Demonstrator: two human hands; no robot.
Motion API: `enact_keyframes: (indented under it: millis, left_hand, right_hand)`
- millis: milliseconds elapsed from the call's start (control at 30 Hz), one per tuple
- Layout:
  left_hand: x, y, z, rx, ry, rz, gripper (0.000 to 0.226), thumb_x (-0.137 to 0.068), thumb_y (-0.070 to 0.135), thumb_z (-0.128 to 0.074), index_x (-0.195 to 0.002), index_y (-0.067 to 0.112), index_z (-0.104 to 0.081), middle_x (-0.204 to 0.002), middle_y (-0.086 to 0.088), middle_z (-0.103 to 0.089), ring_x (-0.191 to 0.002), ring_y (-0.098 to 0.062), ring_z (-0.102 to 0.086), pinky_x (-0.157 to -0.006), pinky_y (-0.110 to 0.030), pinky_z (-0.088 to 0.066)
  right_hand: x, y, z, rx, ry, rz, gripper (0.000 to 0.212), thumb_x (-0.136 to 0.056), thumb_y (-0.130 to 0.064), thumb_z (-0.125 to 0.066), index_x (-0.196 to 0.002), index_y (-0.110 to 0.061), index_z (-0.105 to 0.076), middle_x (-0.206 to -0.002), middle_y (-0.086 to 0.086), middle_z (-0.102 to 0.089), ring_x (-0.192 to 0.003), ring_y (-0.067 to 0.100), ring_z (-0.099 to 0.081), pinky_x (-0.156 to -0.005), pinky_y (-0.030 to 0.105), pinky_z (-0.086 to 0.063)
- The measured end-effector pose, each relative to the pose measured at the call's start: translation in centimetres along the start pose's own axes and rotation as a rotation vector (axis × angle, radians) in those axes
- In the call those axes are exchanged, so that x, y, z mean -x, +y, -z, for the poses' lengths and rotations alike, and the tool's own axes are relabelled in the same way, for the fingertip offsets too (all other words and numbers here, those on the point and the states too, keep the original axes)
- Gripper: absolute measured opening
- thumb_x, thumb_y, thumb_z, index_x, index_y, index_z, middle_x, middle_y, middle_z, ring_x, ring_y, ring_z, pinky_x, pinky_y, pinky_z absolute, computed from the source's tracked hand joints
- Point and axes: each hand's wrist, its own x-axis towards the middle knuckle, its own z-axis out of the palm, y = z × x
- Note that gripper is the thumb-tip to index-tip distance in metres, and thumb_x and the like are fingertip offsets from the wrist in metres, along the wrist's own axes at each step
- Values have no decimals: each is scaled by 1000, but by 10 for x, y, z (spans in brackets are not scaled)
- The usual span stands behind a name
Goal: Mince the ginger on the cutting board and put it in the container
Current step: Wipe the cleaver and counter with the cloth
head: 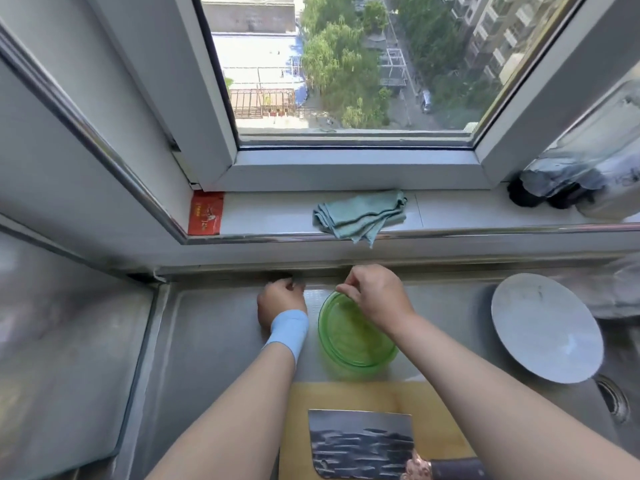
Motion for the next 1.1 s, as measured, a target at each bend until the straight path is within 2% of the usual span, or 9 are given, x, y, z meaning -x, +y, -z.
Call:
enact_keyframes:
  millis: [167, 333, 467, 633, 700, 767, 867, 967, 1100]
  left_hand:
    - [-5, -2, -18, -48, 62, 11, 23, -82, 45, -68, -100, 33, -76, -107, 3, -68, -108, -25, -53, -81, -31, -49]
    - [-2, 7, -24, -56, 92, 8, 20, -90, 27, -57, -95, 24, -76, -105, -5, -66, -98, -32, -58, -72, -29, -42]
    - [-2, 9, -19, -112, 67, -46, 24, -94, 22, -51, -100, 21, -73, -112, -9, -64, -105, -33, -59, -80, -33, -44]
    - [8, -4, 9, -56, -34, -2, 29, -100, 22, -40, -113, 16, -65, -124, -11, -60, -112, -34, -57, -90, -37, -44]
    - [26, -7, 26, -12, -75, -84, 27, -101, 22, -35, -111, 15, -59, -122, -11, -60, -107, -35, -55, -88, -37, -41]
    - [50, -3, 44, 15, -98, -228, 23, -102, 22, -33, -98, 18, -55, -108, -10, -62, -92, -34, -53, -78, -35, -39]
    - [92, 7, 57, 28, -156, -491, 23, -100, 25, -41, -85, 18, -56, -88, -2, -63, -82, -30, -53, -69, -32, -38]
    - [142, 24, 52, -5, -297, -690, 21, -97, 29, -52, -80, 22, -61, -80, 6, -66, -79, -21, -59, -70, -30, -43]
    - [223, 42, 18, -163, -487, -908, 17, -94, 36, -60, -86, 26, -71, -87, 5, -72, -83, -18, -64, -74, -28, -47]
  right_hand:
    - [4, 12, -16, -6, 105, 108, 29, -78, -31, -84, -70, -15, -61, -73, -1, -61, -75, 22, -56, -67, 34, -45]
    - [11, 15, -22, -29, 146, 163, 26, -79, -27, -81, -72, -15, -60, -78, 0, -63, -75, 25, -55, -66, 35, -45]
    - [17, 18, -12, 10, 152, 215, 25, -85, -37, -70, -74, -17, -60, -80, -3, -65, -76, 24, -59, -69, 38, -46]
    - [31, 11, 15, 32, 123, 53, 28, -79, -37, -82, -74, -17, -63, -73, -3, -66, -72, 23, -61, -66, 37, -46]
    - [38, 3, 29, -16, 51, -127, 26, -82, -43, -78, -79, -19, -68, -79, -3, -71, -76, 22, -65, -68, 36, -50]
    - [50, -5, 43, -49, 11, -246, 23, -84, -47, -75, -82, -24, -71, -83, -4, -74, -81, 19, -67, -71, 34, -50]
    - [81, -12, 66, -157, 18, -336, 15, -86, -40, -74, -80, -27, -73, -76, -5, -73, -73, 14, -68, -72, 35, -53]
    - [125, -11, 93, -206, 41, -393, 13, -90, -31, -71, -81, -23, -74, -73, -5, -73, -61, 6, -68, -71, 35, -56]
    - [198, 13, 140, -214, 45, -488, 9, -93, -24, -69, -89, -19, -76, -79, -6, -73, -62, 1, -68, -69, 29, -55]
